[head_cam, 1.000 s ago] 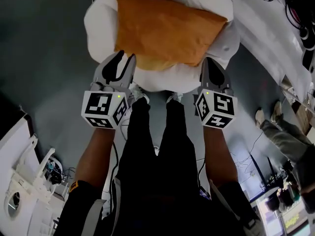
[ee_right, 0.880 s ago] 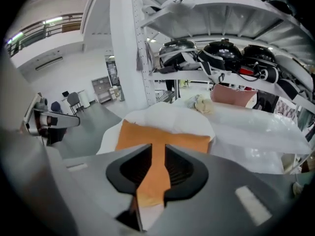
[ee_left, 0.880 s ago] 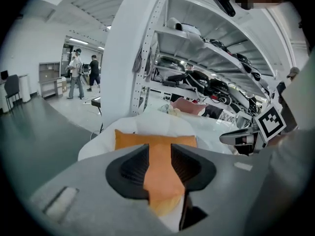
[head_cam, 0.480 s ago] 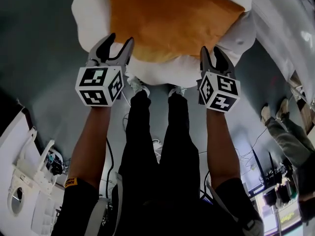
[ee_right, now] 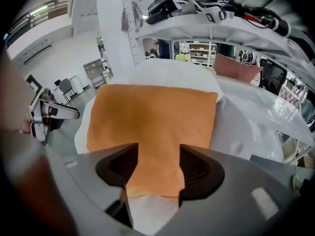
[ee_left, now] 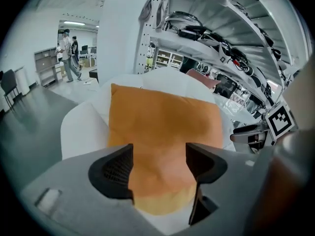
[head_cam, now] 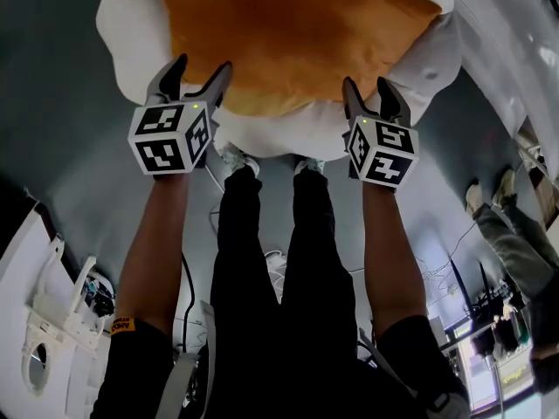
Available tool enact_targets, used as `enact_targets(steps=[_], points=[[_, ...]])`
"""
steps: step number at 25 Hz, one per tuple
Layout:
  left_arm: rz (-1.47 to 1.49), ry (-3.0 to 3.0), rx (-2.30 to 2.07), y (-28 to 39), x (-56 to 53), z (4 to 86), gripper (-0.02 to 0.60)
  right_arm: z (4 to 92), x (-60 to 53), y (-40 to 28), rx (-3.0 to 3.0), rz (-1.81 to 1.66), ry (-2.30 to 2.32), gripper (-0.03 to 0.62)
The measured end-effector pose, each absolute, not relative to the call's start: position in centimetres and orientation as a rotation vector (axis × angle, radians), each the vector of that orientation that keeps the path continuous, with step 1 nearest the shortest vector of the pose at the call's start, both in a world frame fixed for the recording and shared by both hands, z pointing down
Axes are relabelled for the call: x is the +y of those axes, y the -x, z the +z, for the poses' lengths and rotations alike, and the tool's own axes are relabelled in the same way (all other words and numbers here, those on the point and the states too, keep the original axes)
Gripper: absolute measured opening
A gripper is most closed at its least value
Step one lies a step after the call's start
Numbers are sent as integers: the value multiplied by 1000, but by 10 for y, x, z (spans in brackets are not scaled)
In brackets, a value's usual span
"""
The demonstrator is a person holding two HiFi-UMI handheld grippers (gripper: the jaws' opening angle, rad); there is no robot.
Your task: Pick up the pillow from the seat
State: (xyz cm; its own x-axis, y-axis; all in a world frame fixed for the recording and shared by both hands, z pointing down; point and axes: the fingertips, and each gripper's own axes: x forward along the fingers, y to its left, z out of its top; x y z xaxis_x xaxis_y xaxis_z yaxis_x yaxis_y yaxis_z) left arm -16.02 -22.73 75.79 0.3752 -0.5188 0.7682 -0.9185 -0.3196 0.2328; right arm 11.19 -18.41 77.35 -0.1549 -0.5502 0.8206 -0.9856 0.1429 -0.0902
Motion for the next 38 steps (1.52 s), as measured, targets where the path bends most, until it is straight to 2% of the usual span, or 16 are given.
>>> enact_targets(steps=[5, 15, 27, 30, 38], points=[[824, -1949, -1239, 164, -233, 783, 371, 802, -185, -121, -1759, 903, -1459, 284], [889, -1919, -1224, 167, -246, 821, 373, 844, -195, -129, -1709, 924, -1427, 304], [946, -1897, -1225, 164, -247, 845, 371, 862, -208, -131, -1692, 911, -1412, 285], [970, -1898, -1240, 164, -248, 848, 353, 864, -210, -131, -1686, 910, -1421, 268], [1059, -1919, -1244, 161, -253, 852, 228, 867, -216, -134, -1678, 912, -1444, 231]])
